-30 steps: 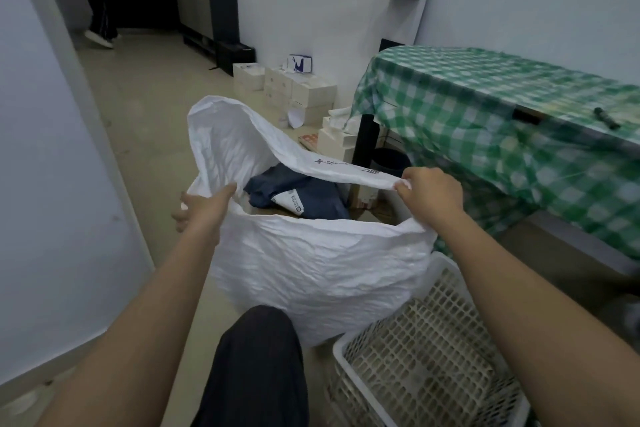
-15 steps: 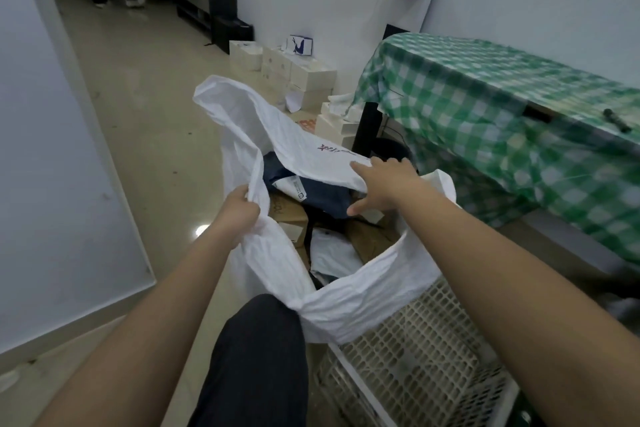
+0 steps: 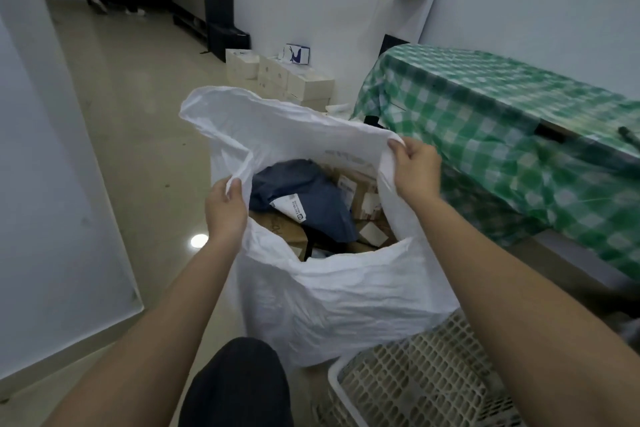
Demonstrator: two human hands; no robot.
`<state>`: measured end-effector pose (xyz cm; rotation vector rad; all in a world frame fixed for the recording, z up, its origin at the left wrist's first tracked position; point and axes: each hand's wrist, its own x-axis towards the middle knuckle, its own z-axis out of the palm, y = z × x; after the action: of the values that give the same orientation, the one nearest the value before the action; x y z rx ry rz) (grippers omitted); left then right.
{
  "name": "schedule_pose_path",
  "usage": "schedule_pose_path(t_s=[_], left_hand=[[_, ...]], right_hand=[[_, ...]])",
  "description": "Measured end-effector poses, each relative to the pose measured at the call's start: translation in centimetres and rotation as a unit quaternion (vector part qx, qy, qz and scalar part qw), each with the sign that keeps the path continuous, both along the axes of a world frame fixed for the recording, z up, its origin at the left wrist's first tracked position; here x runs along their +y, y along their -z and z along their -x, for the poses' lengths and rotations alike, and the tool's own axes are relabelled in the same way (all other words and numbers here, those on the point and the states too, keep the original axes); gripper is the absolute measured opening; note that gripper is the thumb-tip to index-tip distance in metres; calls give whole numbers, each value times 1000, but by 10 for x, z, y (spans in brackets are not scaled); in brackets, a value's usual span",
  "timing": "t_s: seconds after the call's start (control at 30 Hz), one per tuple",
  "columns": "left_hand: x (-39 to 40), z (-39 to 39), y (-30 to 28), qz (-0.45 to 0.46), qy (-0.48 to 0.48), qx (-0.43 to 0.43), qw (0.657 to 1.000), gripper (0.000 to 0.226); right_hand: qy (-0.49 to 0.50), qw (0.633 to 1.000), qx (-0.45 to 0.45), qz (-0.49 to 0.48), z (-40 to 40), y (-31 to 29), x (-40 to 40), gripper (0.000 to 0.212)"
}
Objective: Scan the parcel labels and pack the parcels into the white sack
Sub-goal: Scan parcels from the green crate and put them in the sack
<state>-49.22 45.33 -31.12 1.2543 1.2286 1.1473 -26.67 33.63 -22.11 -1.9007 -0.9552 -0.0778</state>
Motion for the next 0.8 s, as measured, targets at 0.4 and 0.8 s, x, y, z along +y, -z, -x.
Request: schedule_pose_path(t_s=[0.4,0.8], left_hand=[[138,-63,-115,-145,-65,-48,986,21],[125,-32,-77,-115,52,106,986,33]], right_hand=[[71,959,163,-221,-47,-76,83,34],[150,981,40,-112,-65,-39,-14,36]])
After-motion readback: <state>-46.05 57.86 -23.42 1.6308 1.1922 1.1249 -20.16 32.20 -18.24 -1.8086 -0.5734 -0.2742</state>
